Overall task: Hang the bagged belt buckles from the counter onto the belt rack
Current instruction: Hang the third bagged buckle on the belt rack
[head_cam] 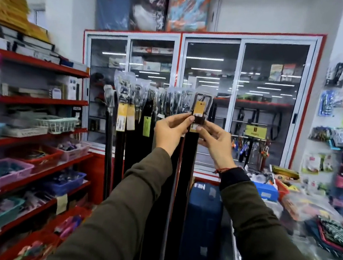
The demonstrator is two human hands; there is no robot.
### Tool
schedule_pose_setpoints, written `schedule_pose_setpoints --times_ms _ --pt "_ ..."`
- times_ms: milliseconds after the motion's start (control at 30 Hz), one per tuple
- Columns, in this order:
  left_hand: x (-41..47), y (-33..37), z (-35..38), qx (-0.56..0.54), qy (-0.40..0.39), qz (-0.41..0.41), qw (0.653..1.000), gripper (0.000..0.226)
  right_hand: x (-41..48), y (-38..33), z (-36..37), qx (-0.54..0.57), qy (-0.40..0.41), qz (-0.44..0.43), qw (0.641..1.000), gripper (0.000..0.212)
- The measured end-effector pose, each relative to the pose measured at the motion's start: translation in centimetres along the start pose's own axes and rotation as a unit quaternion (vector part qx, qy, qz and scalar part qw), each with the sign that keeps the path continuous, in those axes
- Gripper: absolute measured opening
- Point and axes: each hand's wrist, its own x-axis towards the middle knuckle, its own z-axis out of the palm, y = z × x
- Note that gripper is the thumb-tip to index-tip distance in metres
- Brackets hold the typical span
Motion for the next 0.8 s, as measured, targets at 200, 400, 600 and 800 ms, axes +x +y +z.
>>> schedule_pose_setpoints --times_ms 200,400,600,800 --pt "3.6 2.0 1.8 -0.027 0.014 -0.058 0.998 0.029 2.9 -2.6 0.5 -0.008 -0.019 0.037 0.999 0.03" --pt "4.5 1.4 2.4 -0.098 -0.007 -0.155 0.983 0.034 3.8 -2.2 -0.5 -0.007 -0.023 0.052 0.998 0.034" --pt "5.2 1.3 2.8 -0.101 0.0 -0.165 0.981 0.023 4.7 -1.5 -0.4 0.0 -0.019 0.054 0.998 0.035" --pt "5.2 0.3 2.9 -0.115 0.013 -0.174 0.978 0.015 6.1 0.2 -0.9 -0.023 -0.014 0.05 0.998 0.041"
